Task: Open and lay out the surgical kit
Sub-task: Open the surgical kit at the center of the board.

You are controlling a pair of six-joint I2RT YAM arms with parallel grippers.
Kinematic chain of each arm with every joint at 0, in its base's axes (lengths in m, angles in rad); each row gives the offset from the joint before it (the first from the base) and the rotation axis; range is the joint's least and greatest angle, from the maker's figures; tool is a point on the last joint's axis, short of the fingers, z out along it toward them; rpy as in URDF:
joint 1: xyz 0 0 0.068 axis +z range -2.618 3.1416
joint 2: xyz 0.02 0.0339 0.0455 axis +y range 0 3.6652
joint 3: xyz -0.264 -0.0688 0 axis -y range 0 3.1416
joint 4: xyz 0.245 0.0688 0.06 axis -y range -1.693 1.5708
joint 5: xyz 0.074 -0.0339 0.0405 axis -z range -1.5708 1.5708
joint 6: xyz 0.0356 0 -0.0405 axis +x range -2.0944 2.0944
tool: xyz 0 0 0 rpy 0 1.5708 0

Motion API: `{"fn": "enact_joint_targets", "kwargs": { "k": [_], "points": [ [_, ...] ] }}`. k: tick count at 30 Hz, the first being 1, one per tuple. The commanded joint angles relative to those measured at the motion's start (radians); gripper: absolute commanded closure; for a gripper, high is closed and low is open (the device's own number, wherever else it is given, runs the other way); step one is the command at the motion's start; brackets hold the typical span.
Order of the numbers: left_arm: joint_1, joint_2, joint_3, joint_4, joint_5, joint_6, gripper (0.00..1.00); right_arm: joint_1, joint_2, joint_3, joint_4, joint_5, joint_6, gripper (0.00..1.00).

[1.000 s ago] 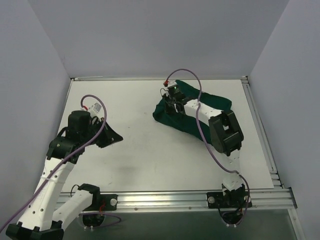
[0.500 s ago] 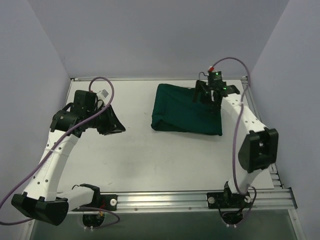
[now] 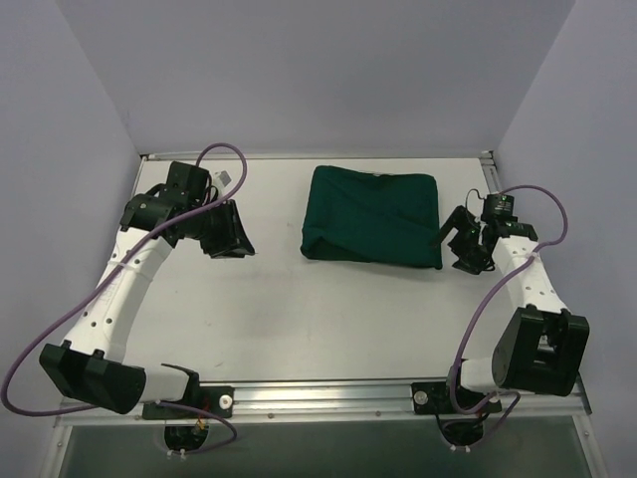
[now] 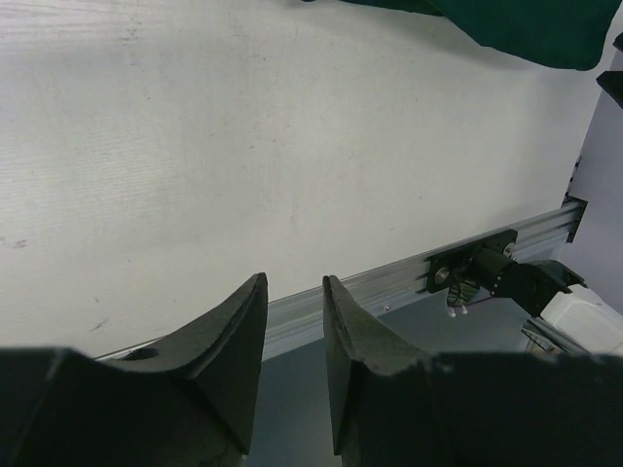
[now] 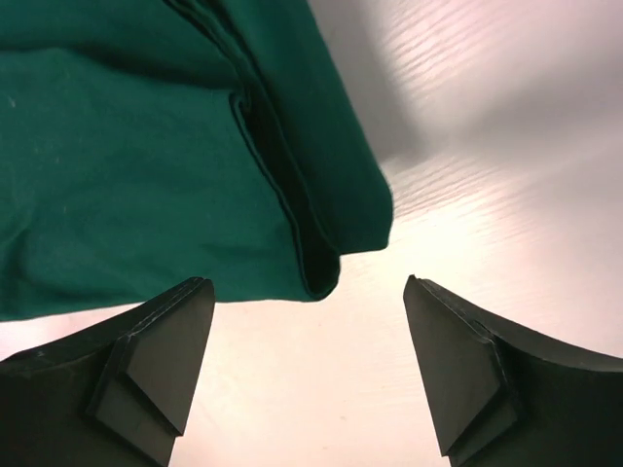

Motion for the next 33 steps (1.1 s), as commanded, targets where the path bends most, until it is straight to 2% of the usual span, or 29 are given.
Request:
{"fn": "enact_joint_targets", "kwargs": {
  "k": [1,3,19,26,28,29,31,32,33],
  "points": [
    [0.001,0.012,0.033,0.006,0.000,0.047,0.62,-0.009,0.008,-0.022,0.047,-0.105,0.047,0.19],
    [0.001,0.020,0.022,0.012,0.020,0.046,0.62,-0.010,0.009,-0.041,0.073,-0.128,0.061,0.24],
    [0.001,0.032,0.004,0.033,0.034,0.047,0.62,-0.007,0.043,-0.094,0.105,-0.145,0.064,0.45],
    [0.001,0.041,0.007,0.043,0.037,0.044,0.62,0.003,0.057,-0.068,0.098,-0.159,0.052,0.74],
    [0.001,0.041,0.010,0.043,0.031,0.043,0.62,0.020,0.061,-0.041,0.084,-0.140,0.049,0.87],
    [0.001,0.041,0.010,0.043,0.028,0.043,0.62,0.048,0.068,0.005,0.076,-0.131,0.049,0.98],
    [0.001,0.038,0.017,0.037,0.009,0.041,0.63,0.097,0.101,0.070,0.055,-0.091,0.043,1.00],
    [0.001,0.035,0.020,0.032,-0.001,0.041,0.63,0.161,0.120,0.114,0.044,-0.071,0.037,1.00],
    [0.003,0.032,0.025,0.029,-0.027,0.038,0.63,0.195,0.138,0.205,0.033,-0.050,0.028,1.00]
  ]
}}
